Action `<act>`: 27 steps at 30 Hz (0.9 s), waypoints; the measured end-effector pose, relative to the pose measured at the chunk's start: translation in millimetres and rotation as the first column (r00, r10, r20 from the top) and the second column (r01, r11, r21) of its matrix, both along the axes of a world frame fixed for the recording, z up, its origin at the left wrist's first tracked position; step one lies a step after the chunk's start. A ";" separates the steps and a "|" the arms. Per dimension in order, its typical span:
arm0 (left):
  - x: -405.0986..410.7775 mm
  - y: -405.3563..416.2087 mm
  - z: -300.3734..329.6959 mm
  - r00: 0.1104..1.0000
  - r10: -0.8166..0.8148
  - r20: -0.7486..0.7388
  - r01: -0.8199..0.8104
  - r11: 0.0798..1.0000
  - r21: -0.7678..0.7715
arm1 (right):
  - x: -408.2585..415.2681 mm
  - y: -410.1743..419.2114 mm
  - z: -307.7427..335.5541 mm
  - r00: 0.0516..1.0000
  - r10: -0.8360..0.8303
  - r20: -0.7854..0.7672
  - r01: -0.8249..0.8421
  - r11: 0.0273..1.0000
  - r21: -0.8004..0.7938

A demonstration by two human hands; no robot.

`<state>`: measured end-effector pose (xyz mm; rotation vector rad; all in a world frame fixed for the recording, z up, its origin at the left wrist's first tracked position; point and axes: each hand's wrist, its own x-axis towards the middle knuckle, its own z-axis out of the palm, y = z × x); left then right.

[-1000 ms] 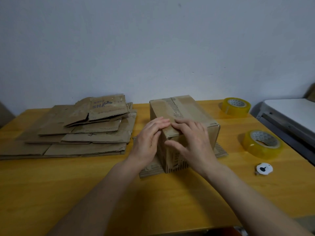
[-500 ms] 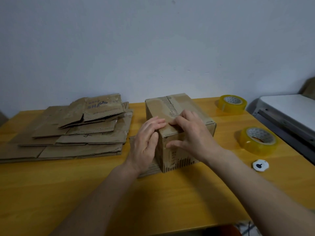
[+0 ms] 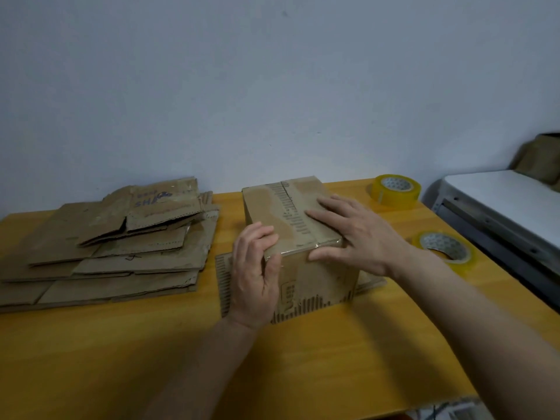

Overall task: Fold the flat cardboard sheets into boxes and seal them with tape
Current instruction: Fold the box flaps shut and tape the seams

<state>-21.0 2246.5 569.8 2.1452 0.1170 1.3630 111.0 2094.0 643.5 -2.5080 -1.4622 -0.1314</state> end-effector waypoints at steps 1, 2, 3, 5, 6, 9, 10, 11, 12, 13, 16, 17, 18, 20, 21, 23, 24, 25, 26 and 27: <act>1.7 -1.4 0.4 1.000 0.009 0.016 -0.009 1.000 -0.003 | 3.4 -3.2 -4.3 0.984 0.022 -0.178 -0.001 0.993 0.117; 4.4 -3.6 1.0 0.999 0.018 0.036 -0.018 1.000 -0.017 | 4.2 -3.4 -8.6 0.929 0.064 -0.364 0.041 0.961 0.275; 8.3 -6.9 2.9 0.998 0.026 0.061 -0.023 0.998 -0.059 | 3.6 -1.0 -13.1 0.853 0.128 -0.506 0.125 0.891 0.435; 17.6 -15.1 8.2 0.991 0.036 0.126 -0.008 0.977 -0.213 | -0.4 8.9 -23.9 0.777 0.206 -0.595 0.299 0.711 0.636; 21.8 -18.2 9.9 0.987 0.045 0.153 -0.003 0.964 -0.268 | -2.6 13.5 -29.2 0.782 0.210 -0.587 0.345 0.638 0.689; 28.5 -19.0 7.3 0.981 0.058 0.182 -0.007 0.963 -0.269 | -2.7 17.3 -39.8 0.779 0.224 -0.585 0.397 0.546 0.738; 29.1 -16.7 6.6 0.982 0.052 0.179 -0.001 0.962 -0.273 | -1.4 15.5 -42.3 0.763 0.250 -0.596 0.398 0.546 0.738; 29.3 -14.7 7.6 0.985 0.038 0.166 0.011 0.957 -0.288 | -0.8 13.9 -44.1 0.741 0.277 -0.612 0.399 0.552 0.733; 29.3 -12.8 9.7 0.990 0.019 0.143 0.026 0.952 -0.304 | -0.4 13.1 -44.2 0.720 0.297 -0.627 0.400 0.561 0.725; 28.9 -11.1 12.3 0.994 -0.007 0.106 0.040 0.947 -0.317 | -0.2 13.0 -42.7 0.699 0.307 -0.645 0.403 0.576 0.711; 21.9 1.0 22.6 0.978 -0.188 -0.095 0.134 0.903 -0.407 | 0.9 13.3 -37.3 0.630 0.303 -0.715 0.443 0.616 0.651; 18.2 8.2 28.0 0.948 -0.256 -0.191 0.155 0.891 -0.426 | 0.1 12.5 -37.2 0.620 0.292 -0.729 0.457 0.620 0.637; 15.3 15.6 34.4 0.915 -0.281 -0.290 0.151 0.904 -0.400 | -3.1 11.2 -38.5 0.626 0.270 -0.731 0.464 0.625 0.628; 14.3 24.0 52.0 0.845 -0.154 -0.512 0.061 0.979 -0.194 | -13.1 10.8 -44.5 0.660 0.237 -0.713 0.445 0.641 0.625; 17.1 23.7 60.0 0.787 -0.022 -0.617 0.014 1.000 -0.018 | -17.9 13.0 -47.6 0.665 0.241 -0.707 0.433 0.646 0.628; 25.2 15.9 69.8 0.595 0.213 -0.775 0.004 0.964 0.268 | -25.0 19.2 -51.0 0.637 0.264 -0.725 0.431 0.657 0.618; 28.6 11.5 72.1 0.499 0.276 -0.822 0.021 0.944 0.329 | -27.4 20.7 -50.5 0.617 0.278 -0.736 0.428 0.666 0.611; 31.1 9.0 73.8 0.430 0.299 -0.852 0.032 0.938 0.345 | -29.0 20.3 -49.5 0.598 0.300 -0.743 0.423 0.669 0.611; 32.4 8.9 75.1 0.397 0.289 -0.871 0.038 0.943 0.331 | -30.3 17.5 -49.0 0.572 0.323 -0.753 0.426 0.668 0.610; 31.2 10.6 76.5 0.391 0.270 -0.880 0.041 0.950 0.310 | -31.5 13.2 -48.4 0.551 0.334 -0.765 0.439 0.664 0.605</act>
